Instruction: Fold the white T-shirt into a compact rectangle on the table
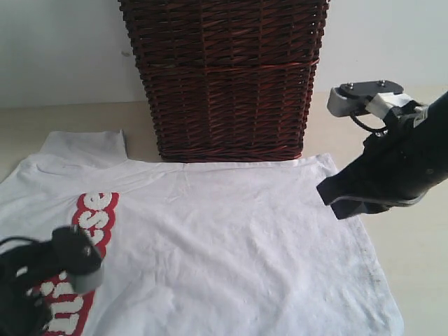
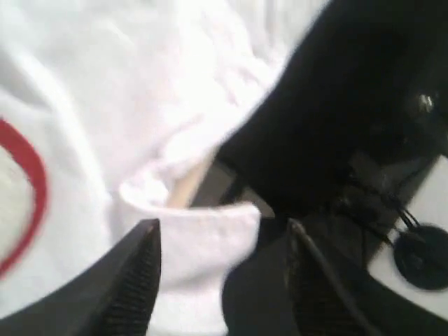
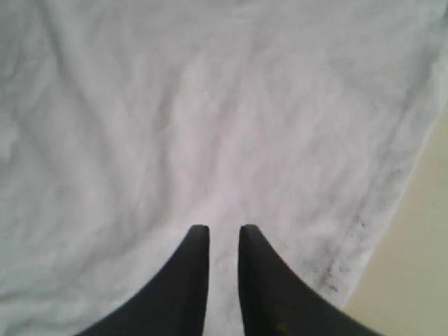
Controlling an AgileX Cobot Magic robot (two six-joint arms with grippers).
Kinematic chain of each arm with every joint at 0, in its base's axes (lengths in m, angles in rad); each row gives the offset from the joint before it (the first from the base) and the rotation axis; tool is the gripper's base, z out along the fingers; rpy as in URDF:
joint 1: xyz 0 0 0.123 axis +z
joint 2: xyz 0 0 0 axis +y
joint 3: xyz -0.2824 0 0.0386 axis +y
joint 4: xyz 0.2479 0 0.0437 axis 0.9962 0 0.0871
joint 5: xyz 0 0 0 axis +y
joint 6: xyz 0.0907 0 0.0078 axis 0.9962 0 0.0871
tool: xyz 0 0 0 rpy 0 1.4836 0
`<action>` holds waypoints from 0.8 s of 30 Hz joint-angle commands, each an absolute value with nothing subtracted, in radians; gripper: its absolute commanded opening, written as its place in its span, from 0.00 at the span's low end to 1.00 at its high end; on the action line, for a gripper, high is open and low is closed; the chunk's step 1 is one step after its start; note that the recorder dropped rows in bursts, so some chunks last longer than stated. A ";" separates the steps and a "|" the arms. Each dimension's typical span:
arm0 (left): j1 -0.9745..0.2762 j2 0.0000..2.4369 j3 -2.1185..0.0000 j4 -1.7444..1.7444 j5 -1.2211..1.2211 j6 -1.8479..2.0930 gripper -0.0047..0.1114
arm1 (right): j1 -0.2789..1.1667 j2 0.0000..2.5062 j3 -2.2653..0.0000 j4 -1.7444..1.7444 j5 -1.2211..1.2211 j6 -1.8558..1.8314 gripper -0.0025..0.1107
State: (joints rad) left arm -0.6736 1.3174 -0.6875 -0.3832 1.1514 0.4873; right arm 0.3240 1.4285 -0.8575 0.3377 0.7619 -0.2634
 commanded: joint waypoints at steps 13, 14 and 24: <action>-1.013 1.524 -0.678 -0.535 0.439 0.763 0.54 | 0.325 1.506 -0.712 0.056 0.790 0.091 0.44; -1.017 1.524 -0.678 -0.534 0.414 0.743 0.54 | 0.325 1.511 -0.691 0.052 0.790 0.110 0.44; -1.017 1.453 -0.678 -0.561 0.386 0.694 0.54 | 0.325 1.512 -0.469 0.518 0.647 -0.126 0.44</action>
